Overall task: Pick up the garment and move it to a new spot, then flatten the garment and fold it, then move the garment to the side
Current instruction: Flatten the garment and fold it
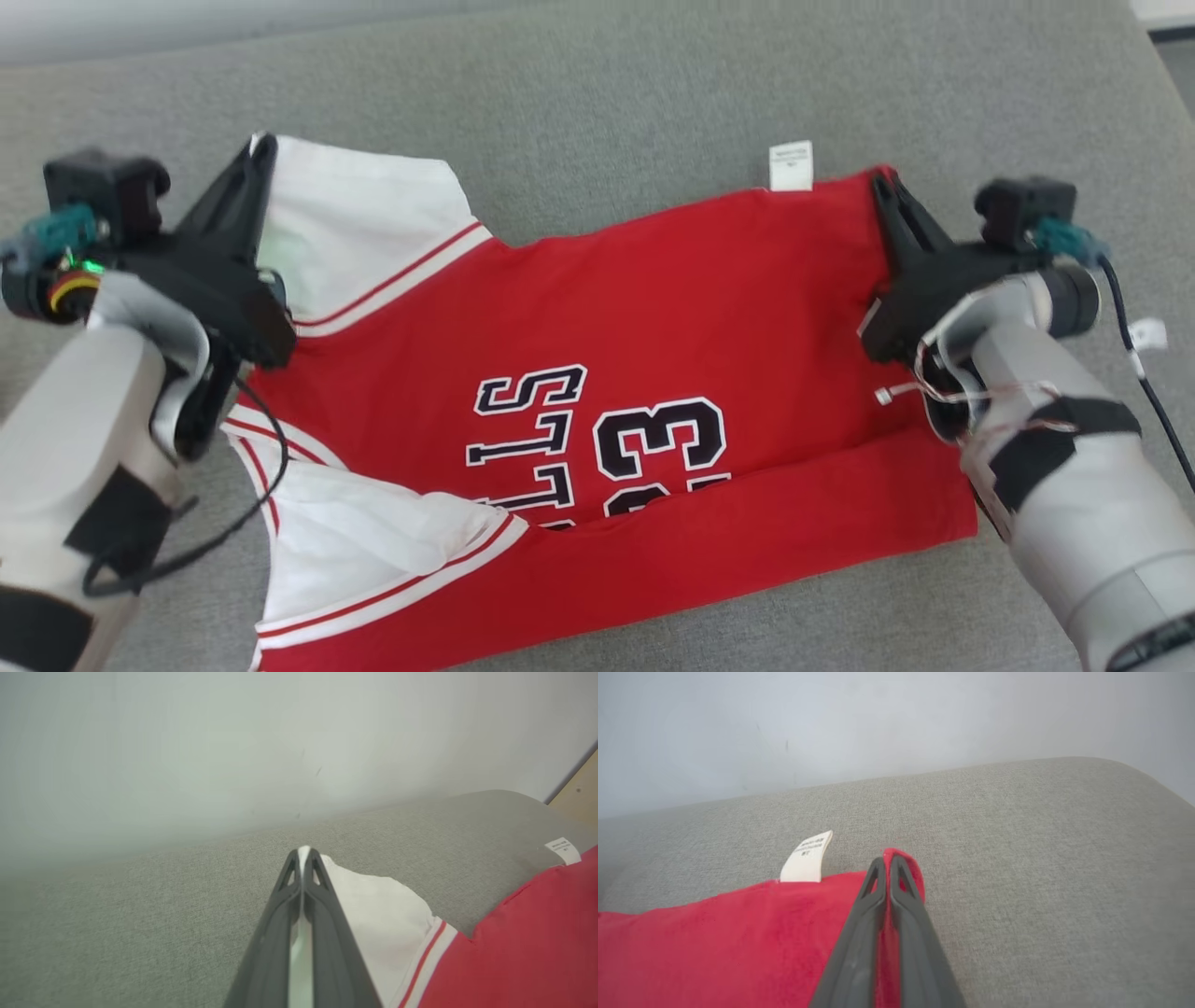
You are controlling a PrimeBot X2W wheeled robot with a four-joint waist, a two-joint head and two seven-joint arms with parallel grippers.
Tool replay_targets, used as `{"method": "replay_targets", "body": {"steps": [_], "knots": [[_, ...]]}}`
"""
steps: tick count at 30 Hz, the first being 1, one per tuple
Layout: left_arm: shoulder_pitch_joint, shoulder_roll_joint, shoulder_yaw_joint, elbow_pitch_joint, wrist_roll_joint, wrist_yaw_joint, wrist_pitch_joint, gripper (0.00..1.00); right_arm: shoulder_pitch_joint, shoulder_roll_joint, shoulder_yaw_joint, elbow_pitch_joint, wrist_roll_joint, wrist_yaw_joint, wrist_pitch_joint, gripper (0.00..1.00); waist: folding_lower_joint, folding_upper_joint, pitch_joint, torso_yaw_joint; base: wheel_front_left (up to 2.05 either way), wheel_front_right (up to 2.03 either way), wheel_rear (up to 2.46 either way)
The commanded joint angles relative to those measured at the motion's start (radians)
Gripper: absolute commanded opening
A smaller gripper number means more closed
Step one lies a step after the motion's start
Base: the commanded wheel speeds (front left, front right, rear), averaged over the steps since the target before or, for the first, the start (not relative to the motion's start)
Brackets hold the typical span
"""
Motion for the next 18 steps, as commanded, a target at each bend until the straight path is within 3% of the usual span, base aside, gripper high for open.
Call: {"method": "replay_targets", "body": {"steps": [1, 7, 14, 18], "knots": [[0.053, 0.012, 0.0, -0.038, -0.015, 0.003, -0.019, 0.0, 0.051, -0.018, 0.003, -0.033, 0.028, -0.002, -0.01, 0.0, 0.0001, 0.0, -0.052, 0.03, 0.0, 0.0, 0.0], [0.249, 0.045, 0.014, -0.223, -0.039, 0.046, -0.069, 0.0, 0.213, -0.085, 0.009, -0.184, 0.116, -0.002, -0.02, 0.0, 0.0001, 0.0, -0.107, 0.055, 0.0, 0.0, 0.0], [0.513, 0.074, 0.02, -0.448, -0.063, 0.153, -0.094, 0.0, 0.412, -0.155, -0.047, -0.334, 0.205, -0.002, -0.022, 0.0, 0.0001, 0.0, -0.157, 0.089, 0.0, 0.0, 0.0], [0.626, 0.069, 0.017, -0.527, -0.081, 0.19, -0.101, 0.0, 0.507, -0.174, -0.09, -0.37, 0.242, -0.002, -0.021, 0.0, 0.0001, 0.0, -0.174, 0.104, 0.0, 0.0, 0.0]]}}
